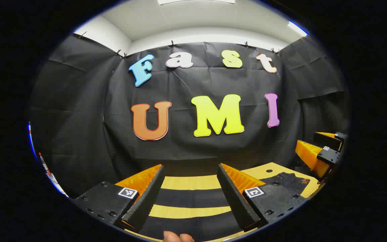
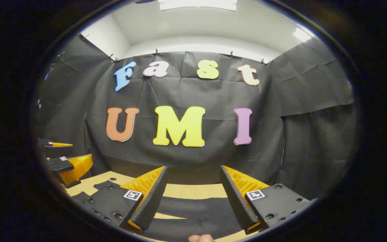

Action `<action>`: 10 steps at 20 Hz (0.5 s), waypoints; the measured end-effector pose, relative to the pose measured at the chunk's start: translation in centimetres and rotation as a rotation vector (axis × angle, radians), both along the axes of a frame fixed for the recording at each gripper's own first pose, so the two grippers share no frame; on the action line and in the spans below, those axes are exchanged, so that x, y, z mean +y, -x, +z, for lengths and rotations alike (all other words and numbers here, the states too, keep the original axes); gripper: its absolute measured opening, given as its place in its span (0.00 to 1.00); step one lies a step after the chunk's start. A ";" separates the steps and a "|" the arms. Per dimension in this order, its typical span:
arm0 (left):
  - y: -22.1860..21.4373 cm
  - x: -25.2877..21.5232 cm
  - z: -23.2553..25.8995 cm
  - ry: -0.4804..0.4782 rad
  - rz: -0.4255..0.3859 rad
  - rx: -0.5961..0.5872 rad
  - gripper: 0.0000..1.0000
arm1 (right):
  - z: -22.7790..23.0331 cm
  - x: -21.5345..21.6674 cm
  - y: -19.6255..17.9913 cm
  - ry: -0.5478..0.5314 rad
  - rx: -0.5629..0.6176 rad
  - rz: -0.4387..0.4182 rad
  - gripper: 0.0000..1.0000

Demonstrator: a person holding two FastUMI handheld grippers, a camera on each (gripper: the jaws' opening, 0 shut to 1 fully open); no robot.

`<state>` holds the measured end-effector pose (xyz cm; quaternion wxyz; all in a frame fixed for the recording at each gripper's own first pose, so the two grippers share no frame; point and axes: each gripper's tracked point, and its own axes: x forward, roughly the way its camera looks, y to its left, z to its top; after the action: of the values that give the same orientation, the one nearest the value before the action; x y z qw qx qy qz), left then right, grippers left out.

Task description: Grasp the waist and the cuffs of the jeans and fold them to make the two legs overlap; first hold the waist and fold one-third of the jeans toward the cuffs, then hold the cuffs and fold the remaining one-third in the same direction to finish folding.

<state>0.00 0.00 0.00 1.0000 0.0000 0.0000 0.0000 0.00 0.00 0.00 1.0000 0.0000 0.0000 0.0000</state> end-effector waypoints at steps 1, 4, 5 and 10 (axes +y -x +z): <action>0.0 -0.1 0.1 0.000 -0.002 -0.002 1.00 | 0.2 0.0 -0.1 0.003 -0.003 -0.001 0.95; -0.2 0.2 0.4 0.003 0.006 -0.014 1.00 | 0.4 0.1 -0.2 0.008 -0.009 0.002 0.95; -0.3 0.3 0.5 0.004 0.010 -0.017 1.00 | 0.5 0.2 -0.2 0.009 -0.009 0.003 0.95; -0.2 0.4 0.3 -0.003 0.021 -0.019 1.00 | 0.4 0.4 -0.5 0.010 -0.007 0.011 0.96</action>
<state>0.25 0.45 0.35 0.9999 0.0014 -0.0096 0.0107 0.54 0.39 0.40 1.0000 -0.0050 -0.0035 0.0057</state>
